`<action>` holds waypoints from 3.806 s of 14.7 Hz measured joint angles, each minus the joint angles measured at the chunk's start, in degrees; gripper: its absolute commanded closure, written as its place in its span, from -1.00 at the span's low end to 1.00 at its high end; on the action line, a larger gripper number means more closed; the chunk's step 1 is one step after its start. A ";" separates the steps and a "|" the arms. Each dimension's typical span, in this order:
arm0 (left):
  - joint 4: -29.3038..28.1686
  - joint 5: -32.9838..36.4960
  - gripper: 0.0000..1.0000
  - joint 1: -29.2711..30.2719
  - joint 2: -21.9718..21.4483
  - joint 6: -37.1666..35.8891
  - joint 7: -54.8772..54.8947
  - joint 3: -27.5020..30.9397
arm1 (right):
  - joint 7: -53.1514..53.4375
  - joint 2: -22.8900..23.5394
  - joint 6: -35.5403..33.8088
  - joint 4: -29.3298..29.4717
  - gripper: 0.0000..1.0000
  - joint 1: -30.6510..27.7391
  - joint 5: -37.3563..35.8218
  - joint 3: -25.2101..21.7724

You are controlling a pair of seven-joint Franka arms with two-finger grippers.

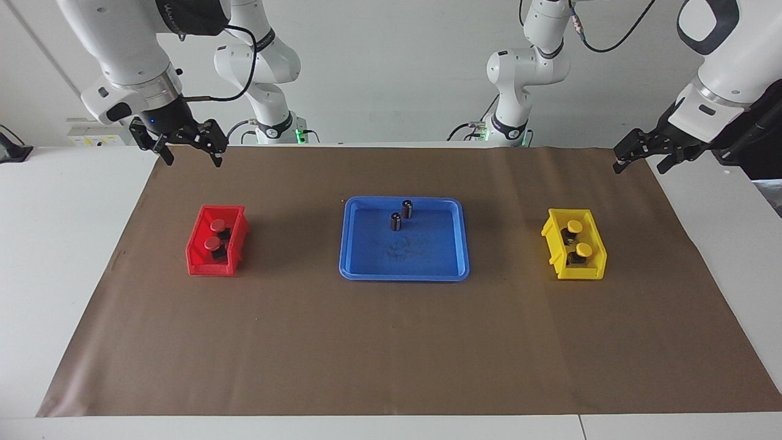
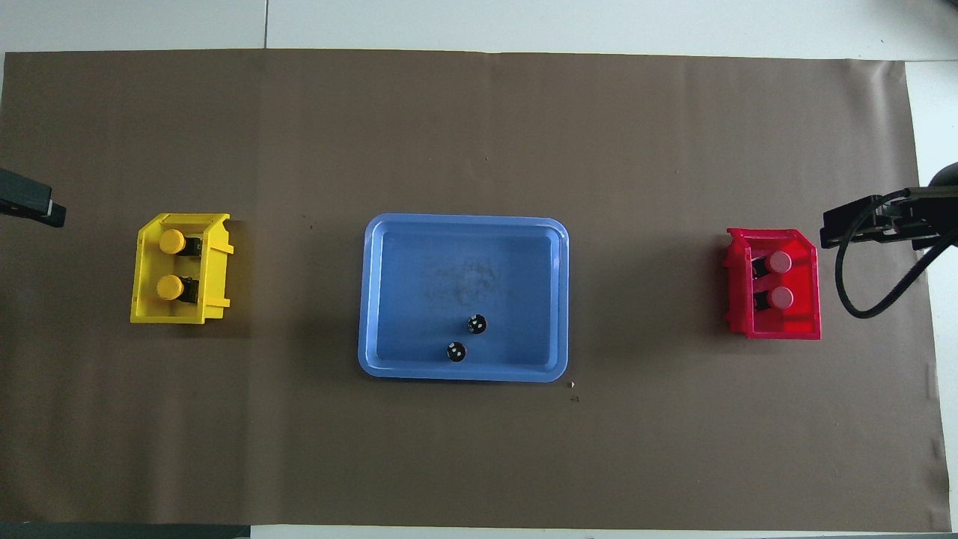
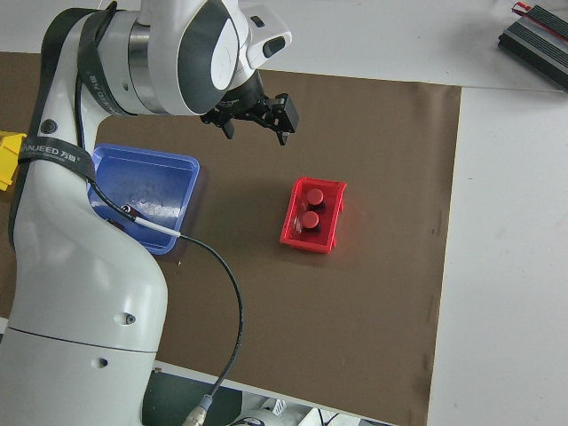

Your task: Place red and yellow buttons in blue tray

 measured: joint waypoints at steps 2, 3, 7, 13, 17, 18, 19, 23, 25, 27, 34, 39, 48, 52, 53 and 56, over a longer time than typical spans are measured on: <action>0.00 0.00 -1.00 0.00 0.00 0.00 0.00 0.00 | 0.00 0.00 0.00 0.00 -1.00 0.00 -0.01 0.00; 0.00 0.00 -1.00 0.00 0.00 -0.01 0.00 0.00 | 0.00 0.00 0.00 0.00 -1.00 0.00 -0.01 0.00; 0.00 0.00 -1.00 0.00 0.00 -0.02 0.00 0.00 | 0.20 0.00 0.00 0.00 -1.00 0.00 -0.01 0.00; 0.00 0.00 -1.00 0.00 0.00 -0.03 0.00 0.00 | 0.33 0.00 0.00 0.00 -0.91 -0.02 0.03 -0.02; 0.00 0.00 -1.00 0.00 0.00 -0.04 0.00 0.00 | 0.33 -0.48 4.83 -3.19 -0.65 -0.08 0.03 -0.08; 0.00 0.00 -1.00 0.00 0.00 -0.04 0.00 0.00 | 0.33 -0.98 7.90 -5.63 -0.62 -0.08 0.03 -0.10; 0.00 0.00 -1.00 0.00 0.00 -0.04 0.00 0.00 | 0.33 -1.50 11.01 -8.48 -0.58 -0.08 0.03 -0.11; 0.00 0.00 -1.00 0.00 0.00 -0.05 0.00 0.00 | -2.62 0.13 20.40 -15.44 -0.49 -0.55 0.03 -0.15; 0.00 0.00 -1.00 0.00 0.00 -0.05 0.00 0.00 | -3.75 3.10 25.51 -17.09 -0.41 -1.54 0.03 -0.19; 0.00 0.00 -1.00 0.00 0.00 -0.06 0.00 0.00 | -4.67 5.51 30.73 -19.59 -0.37 -2.69 0.03 -0.24; 0.00 0.01 -1.00 -0.05 0.00 2.51 -0.01 -0.05 | -7.59 7.04 40.57 -26.78 -0.34 -4.90 0.03 -0.29; -0.30 0.06 -1.00 -0.05 0.00 3.40 -0.01 0.00 | -10.23 7.02 43.73 -30.57 -0.31 -6.53 0.03 -0.31; -1.19 0.34 -1.00 -0.04 0.00 4.80 -0.01 0.01 | -11.48 6.34 46.02 -33.70 -0.27 -6.57 0.03 -0.20; -1.25 0.66 -1.00 -0.04 -0.03 4.91 -0.01 0.01 | -12.16 5.83 47.26 -35.36 -0.01 -6.57 0.03 -0.21; -1.26 0.67 -1.00 -0.04 -0.05 4.92 -0.01 0.01 | -12.85 5.69 47.72 -35.86 0.17 -6.60 0.03 -0.22; -1.28 0.68 -1.00 -0.04 -0.11 4.93 -0.01 0.01 | -14.70 5.54 48.01 -36.34 0.67 -6.82 0.03 -0.35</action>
